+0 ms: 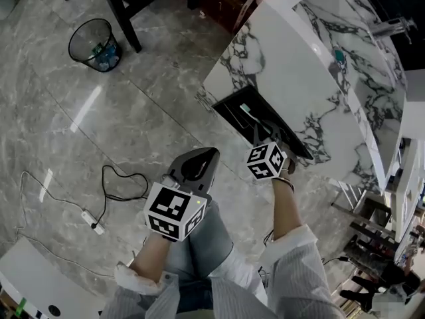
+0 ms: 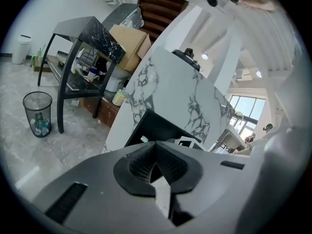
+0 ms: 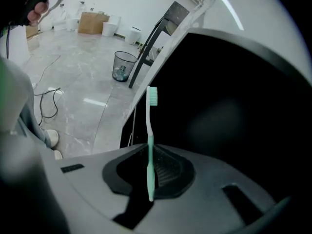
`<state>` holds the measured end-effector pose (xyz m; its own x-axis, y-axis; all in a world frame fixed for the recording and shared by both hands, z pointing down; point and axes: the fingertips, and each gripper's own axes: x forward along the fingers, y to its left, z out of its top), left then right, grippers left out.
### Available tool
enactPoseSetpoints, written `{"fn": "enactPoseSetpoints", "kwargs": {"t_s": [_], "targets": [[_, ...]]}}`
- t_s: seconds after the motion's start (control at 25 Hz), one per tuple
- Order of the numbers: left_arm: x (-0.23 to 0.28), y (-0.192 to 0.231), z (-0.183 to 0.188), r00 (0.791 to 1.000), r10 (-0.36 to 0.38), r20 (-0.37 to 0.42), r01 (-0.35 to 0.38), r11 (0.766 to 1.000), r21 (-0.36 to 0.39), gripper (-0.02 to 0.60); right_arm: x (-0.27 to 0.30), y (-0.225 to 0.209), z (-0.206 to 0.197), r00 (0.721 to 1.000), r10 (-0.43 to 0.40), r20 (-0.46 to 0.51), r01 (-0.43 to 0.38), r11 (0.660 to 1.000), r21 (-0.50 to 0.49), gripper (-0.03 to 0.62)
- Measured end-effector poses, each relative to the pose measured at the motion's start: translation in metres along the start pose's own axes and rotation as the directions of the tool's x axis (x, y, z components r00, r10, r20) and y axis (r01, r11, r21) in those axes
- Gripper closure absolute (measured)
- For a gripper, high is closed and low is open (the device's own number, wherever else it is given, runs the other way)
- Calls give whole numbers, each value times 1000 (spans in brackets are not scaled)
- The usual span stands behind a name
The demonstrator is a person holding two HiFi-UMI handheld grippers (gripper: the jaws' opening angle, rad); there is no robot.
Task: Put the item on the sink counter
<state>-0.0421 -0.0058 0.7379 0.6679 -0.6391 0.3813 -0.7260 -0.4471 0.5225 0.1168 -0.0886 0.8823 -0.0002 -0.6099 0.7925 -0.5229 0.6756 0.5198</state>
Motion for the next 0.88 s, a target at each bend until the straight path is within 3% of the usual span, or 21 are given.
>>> {"fn": "enactPoseSetpoints", "kwargs": {"t_s": [0.24,0.44,0.6,0.76,0.88], "targets": [[9,3,-2,1000,-7,6,7,1000,6,567,37,-10,-18,997,-11,-82,13,1000,23,559],[10,3,-3,1000,-13,5,13,1000,-7,567,51,-10,-29,990,28,-139,-18,997,70,556],[4,2,0,1000,-7,1,7,1000,-14,568,42,-12,-23,993,17,-116,-5,994,107,551],[-7,-5,14,1000,-1,1,1,1000,-18,568,18,-7,-16,995,18,-97,-13,998,54,551],[-20,-14,28,1000,5,-2,-5,1000,-17,567,-3,-3,-11,995,39,-95,-33,997,70,551]]}}
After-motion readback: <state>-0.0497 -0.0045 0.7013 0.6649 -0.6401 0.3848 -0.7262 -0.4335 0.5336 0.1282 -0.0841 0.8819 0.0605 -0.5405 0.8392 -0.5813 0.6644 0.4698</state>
